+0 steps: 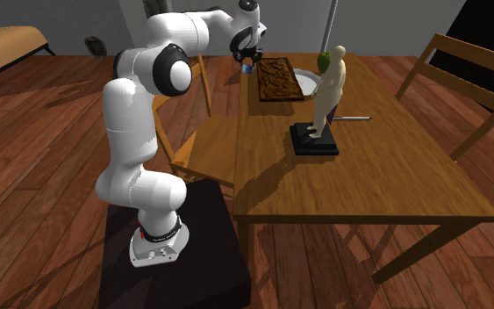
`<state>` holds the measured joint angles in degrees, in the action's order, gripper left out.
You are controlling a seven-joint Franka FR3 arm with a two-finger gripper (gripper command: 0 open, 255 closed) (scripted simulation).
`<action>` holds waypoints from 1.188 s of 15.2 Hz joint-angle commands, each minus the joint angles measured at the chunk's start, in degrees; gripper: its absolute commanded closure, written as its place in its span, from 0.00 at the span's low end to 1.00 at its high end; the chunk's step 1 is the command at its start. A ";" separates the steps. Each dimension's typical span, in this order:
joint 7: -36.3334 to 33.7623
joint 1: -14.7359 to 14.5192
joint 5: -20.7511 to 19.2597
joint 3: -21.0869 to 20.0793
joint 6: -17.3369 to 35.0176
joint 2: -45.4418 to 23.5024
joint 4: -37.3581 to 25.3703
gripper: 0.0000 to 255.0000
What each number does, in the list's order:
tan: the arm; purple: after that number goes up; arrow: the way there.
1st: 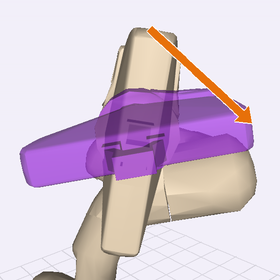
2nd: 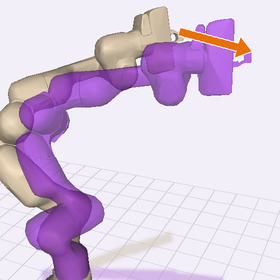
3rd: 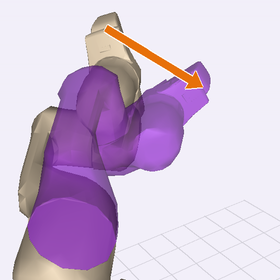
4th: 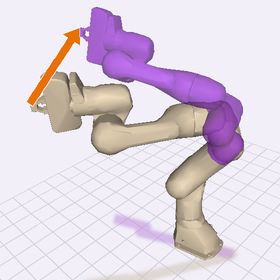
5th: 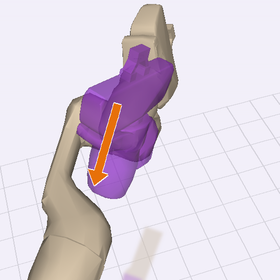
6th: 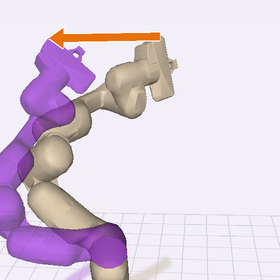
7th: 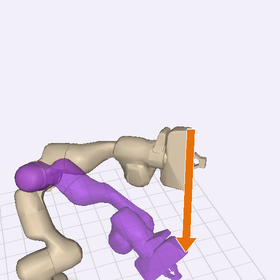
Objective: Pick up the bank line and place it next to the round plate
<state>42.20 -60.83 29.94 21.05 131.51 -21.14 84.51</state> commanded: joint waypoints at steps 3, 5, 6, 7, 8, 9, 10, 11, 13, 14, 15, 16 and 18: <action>1.23 0.11 1.06 -0.45 2.30 -0.78 1.67 1.00; 1.94 0.13 1.62 -0.69 3.57 -1.02 2.79 1.00; 2.30 0.15 1.91 -0.82 4.19 -1.15 3.33 1.00; 2.67 0.18 2.21 -0.96 4.81 -1.30 3.84 1.00; 3.04 0.22 2.52 -1.10 5.42 -1.46 4.34 1.00; 3.42 0.26 2.84 -1.24 6.02 -1.63 4.83 1.00; 3.81 0.30 3.17 -1.40 6.62 -1.81 5.29 1.00; 4.20 0.35 3.51 -1.55 7.21 -2.00 5.74 1.00; 4.80 0.45 4.03 -1.80 8.10 -2.31 6.39 1.00; 4.80 0.45 4.03 -1.80 8.10 -2.31 6.39 1.00; 4.80 0.45 4.03 -1.81 8.10 -2.31 6.39 1.00; 4.80 0.46 4.03 -1.81 8.10 -2.31 6.39 1.00; 4.79 0.46 4.02 -1.82 8.10 -2.31 6.39 1.00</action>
<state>46.95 -60.47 33.98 19.13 139.56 -23.36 90.68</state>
